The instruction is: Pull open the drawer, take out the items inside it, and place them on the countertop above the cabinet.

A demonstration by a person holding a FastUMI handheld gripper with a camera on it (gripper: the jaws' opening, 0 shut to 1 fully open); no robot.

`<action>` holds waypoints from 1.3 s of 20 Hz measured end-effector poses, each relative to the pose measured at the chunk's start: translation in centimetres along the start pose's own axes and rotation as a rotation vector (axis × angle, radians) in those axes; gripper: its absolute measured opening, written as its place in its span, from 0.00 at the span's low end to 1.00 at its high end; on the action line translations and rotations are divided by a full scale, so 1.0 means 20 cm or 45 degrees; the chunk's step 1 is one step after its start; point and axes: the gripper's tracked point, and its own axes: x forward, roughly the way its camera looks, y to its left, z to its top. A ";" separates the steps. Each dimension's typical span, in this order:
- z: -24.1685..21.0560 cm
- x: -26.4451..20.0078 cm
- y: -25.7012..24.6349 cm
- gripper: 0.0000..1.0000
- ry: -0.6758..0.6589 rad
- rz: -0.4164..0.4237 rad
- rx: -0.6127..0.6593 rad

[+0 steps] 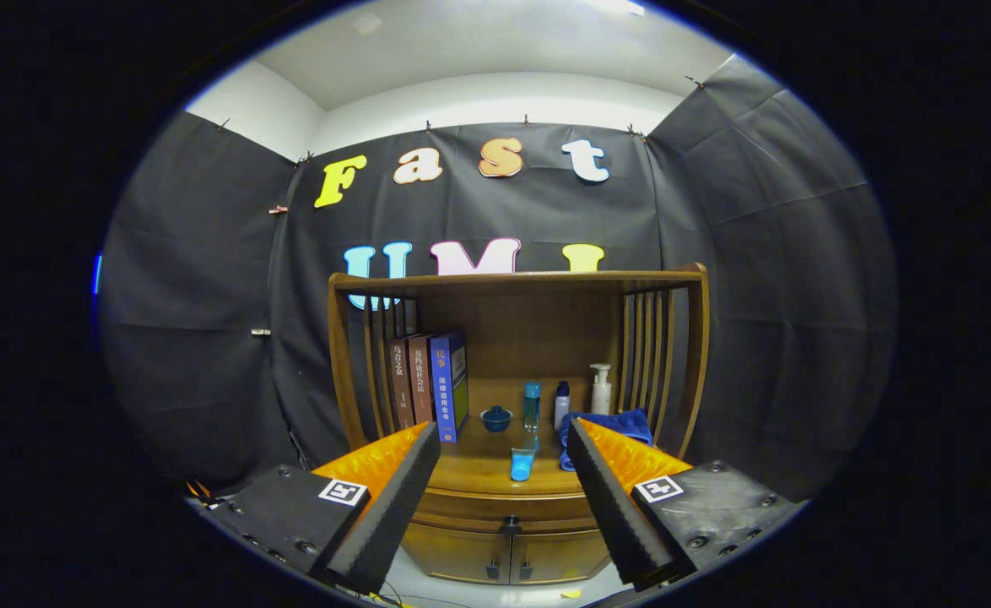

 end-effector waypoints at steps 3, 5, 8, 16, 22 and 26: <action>0.02 -0.01 -0.02 0.99 0.004 -0.016 -0.031; 0.02 -0.01 -0.01 0.99 0.001 -0.019 -0.021; 0.01 -0.01 -0.01 0.99 0.012 -0.019 -0.023; 0.01 -0.02 -0.01 0.99 0.015 -0.017 -0.023; 0.00 -0.02 -0.03 0.99 0.020 -0.023 -0.025; 0.00 -0.02 -0.02 0.99 0.020 -0.019 -0.027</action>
